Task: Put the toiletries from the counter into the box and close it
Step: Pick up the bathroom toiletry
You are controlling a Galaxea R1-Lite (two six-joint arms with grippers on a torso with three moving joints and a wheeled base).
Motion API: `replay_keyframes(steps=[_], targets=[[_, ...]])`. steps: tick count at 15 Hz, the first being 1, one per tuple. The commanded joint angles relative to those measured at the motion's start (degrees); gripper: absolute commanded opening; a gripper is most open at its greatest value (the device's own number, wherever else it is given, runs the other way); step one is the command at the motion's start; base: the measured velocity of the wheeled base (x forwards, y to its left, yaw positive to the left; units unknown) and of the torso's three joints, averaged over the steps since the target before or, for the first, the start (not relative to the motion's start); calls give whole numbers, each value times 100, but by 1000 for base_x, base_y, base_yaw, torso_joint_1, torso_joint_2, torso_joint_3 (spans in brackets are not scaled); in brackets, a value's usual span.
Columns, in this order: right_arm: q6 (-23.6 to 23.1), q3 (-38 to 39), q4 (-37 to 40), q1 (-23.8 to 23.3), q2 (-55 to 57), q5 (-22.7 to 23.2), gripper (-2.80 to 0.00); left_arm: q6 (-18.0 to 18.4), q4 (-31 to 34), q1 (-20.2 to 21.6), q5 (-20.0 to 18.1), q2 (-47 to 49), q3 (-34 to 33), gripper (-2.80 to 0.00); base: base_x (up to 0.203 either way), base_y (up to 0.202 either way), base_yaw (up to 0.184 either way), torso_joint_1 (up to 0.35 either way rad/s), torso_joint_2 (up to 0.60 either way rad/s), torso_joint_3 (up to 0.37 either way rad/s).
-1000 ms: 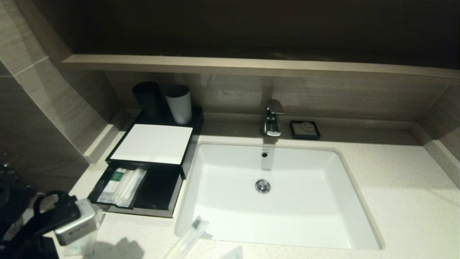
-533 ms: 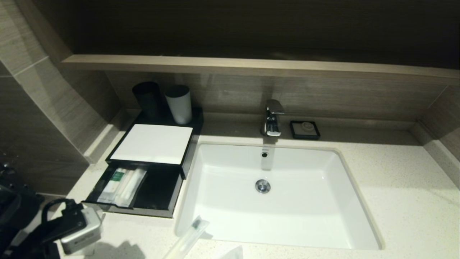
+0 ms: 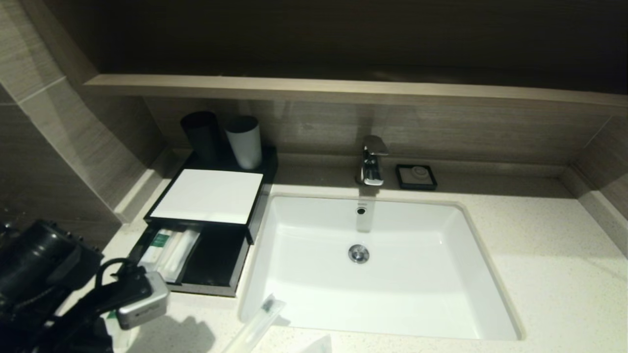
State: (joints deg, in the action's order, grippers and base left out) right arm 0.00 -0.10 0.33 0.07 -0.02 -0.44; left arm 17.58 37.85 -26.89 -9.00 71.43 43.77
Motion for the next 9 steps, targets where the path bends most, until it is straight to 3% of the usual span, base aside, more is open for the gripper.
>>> replay_keyframes(steps=[1,9], targets=[[0,1,2,1,2,0,-280,9,264,-35,57,399,388,-280,0,0,0,0,0,0],[0,1,2,1,2,0,-280,5,1007,-488,229,1337,1522,-280,0,0,0,0,0,0]])
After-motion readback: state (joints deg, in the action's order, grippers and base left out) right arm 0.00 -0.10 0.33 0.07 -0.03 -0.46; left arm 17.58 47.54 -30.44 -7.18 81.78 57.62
